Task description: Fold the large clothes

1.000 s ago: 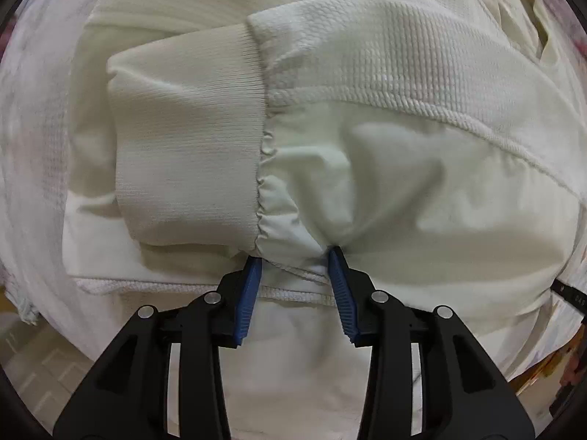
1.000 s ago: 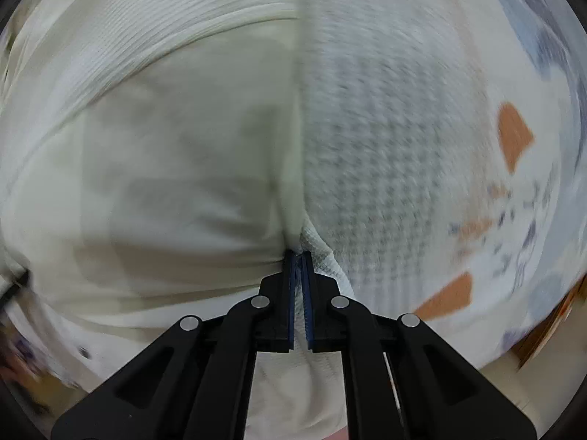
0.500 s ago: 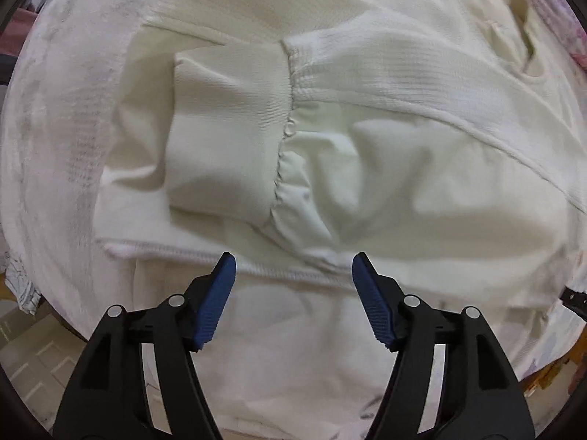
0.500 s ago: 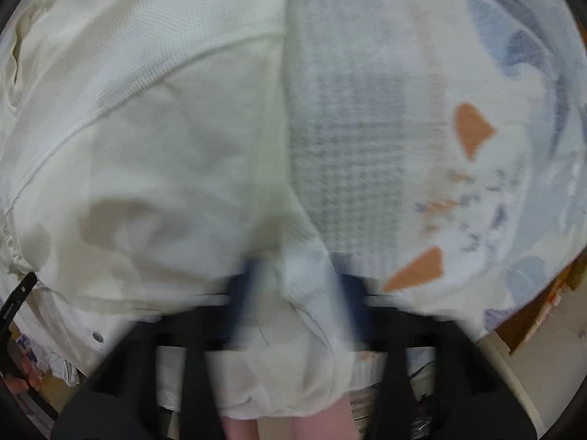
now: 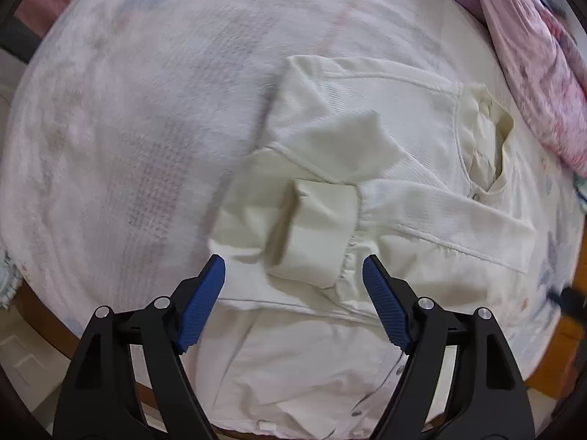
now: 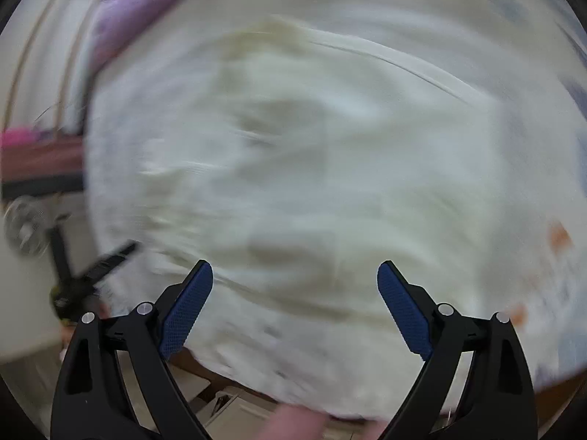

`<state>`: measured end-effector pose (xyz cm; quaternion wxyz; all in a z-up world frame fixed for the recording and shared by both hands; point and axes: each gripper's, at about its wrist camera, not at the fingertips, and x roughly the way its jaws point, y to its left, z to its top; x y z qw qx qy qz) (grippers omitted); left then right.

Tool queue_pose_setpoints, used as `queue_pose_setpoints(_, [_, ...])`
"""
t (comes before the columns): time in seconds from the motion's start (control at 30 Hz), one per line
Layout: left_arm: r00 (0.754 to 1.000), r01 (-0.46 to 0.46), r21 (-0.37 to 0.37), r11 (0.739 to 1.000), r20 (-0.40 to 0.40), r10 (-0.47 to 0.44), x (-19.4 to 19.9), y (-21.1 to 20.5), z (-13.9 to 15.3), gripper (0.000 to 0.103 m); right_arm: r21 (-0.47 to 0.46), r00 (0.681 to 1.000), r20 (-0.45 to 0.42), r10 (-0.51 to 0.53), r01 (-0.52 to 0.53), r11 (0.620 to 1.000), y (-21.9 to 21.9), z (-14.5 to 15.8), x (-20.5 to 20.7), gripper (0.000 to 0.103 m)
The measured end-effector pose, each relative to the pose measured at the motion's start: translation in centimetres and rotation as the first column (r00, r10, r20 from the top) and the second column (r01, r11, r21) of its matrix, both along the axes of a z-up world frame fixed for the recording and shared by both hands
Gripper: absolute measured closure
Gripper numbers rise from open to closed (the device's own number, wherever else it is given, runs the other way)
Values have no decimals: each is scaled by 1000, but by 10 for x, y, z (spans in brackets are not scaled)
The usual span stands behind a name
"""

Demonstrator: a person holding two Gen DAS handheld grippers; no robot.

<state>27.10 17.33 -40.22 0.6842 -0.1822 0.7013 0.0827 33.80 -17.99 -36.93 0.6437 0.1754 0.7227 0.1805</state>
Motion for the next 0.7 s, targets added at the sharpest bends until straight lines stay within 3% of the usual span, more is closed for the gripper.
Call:
queue_pose_setpoints(0.13, [994, -91, -110, 990, -71, 84, -40, 54, -25, 26, 124, 986, 30, 162, -165, 978, 105, 1, 52, 16])
queue_pose_setpoints(0.17, [988, -129, -133, 983, -100, 116, -53, 63, -36, 34, 153, 978, 32, 207, -210, 966, 140, -1, 63, 16])
queue_pose_setpoints(0.2, [980, -173, -161, 972, -126, 154, -62, 68, -45, 49, 170, 969, 32, 245, -247, 954, 170, -3, 70, 17])
queue_pose_setpoints(0.27, [945, -312, -242, 919, -177, 275, -82, 81, -62, 55, 151, 946, 18, 323, -321, 935, 226, -14, 81, 19])
queue_pose_setpoints(0.37, [865, -502, -307, 808, -168, 474, -109, 96, -64, 55, 127, 894, -13, 447, -442, 888, 280, -35, 97, 22])
queue_pose_setpoints(0.4, [821, -568, -345, 747, -170, 545, -118, 100, -64, 55, 112, 874, -34, 484, -478, 871, 295, -45, 99, 25])
queue_pose_setpoints(0.43, [786, -610, -373, 699, -176, 592, -124, 100, -68, 55, 101, 850, -48, 525, -519, 849, 307, -57, 99, 30])
queue_pose_setpoints(0.5, [708, -684, -402, 608, -168, 686, -133, 101, -76, 53, 47, 800, -76, 595, -593, 804, 332, -80, 97, 31])
queue_pose_setpoints(0.53, [694, -702, -382, 602, -174, 699, -134, 102, -79, 53, 28, 788, -86, 609, -609, 792, 339, -90, 96, 32])
queue_pose_setpoints(0.57, [672, -725, -359, 587, -187, 716, -136, 101, -85, 55, 10, 772, -107, 627, -630, 777, 346, -102, 95, 39])
queue_pose_setpoints(0.63, [593, -785, -355, 508, -191, 782, -148, 101, -96, 68, -3, 751, -137, 646, -652, 758, 354, -119, 93, 50])
queue_pose_setpoints(0.67, [560, -811, -329, 484, -198, 804, -154, 100, -101, 83, 6, 732, -140, 667, -673, 740, 358, -127, 88, 69])
queue_pose_setpoints(0.7, [551, -817, -328, 475, -198, 811, -157, 99, -102, 86, -28, 707, -138, 694, -703, 711, 363, -133, 82, 86])
